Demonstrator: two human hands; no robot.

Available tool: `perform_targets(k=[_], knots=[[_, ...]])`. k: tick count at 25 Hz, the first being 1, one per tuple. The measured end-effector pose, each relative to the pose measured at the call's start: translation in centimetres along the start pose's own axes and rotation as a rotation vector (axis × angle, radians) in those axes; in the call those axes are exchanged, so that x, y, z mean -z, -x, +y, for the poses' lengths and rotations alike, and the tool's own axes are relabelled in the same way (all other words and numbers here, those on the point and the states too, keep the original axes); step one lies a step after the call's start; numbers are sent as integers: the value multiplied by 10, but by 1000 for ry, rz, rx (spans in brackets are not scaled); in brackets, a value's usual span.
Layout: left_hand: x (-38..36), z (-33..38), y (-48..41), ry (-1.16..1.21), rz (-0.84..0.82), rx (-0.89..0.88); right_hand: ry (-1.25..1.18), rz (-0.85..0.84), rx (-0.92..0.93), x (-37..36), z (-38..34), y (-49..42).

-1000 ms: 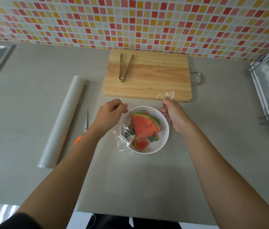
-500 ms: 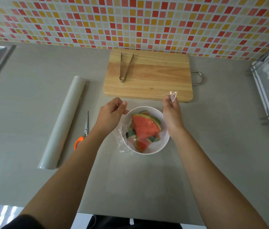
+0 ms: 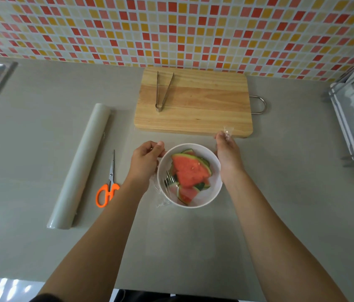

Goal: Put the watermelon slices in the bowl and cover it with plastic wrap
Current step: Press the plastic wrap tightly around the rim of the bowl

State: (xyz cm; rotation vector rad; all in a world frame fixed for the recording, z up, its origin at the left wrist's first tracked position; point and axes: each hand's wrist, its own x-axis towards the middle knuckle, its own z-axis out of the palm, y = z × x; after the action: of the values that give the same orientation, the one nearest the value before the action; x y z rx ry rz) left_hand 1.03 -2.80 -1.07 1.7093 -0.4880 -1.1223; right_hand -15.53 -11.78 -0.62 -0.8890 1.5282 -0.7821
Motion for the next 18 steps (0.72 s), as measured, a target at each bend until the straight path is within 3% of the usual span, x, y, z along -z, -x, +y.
perform_targets(k=[11, 18], knots=[[-16, -10, 6, 381, 117, 127, 11, 102, -173, -2, 1, 1], [-22, -10, 7, 317, 76, 104, 66, 147, -106, -2, 0, 1]])
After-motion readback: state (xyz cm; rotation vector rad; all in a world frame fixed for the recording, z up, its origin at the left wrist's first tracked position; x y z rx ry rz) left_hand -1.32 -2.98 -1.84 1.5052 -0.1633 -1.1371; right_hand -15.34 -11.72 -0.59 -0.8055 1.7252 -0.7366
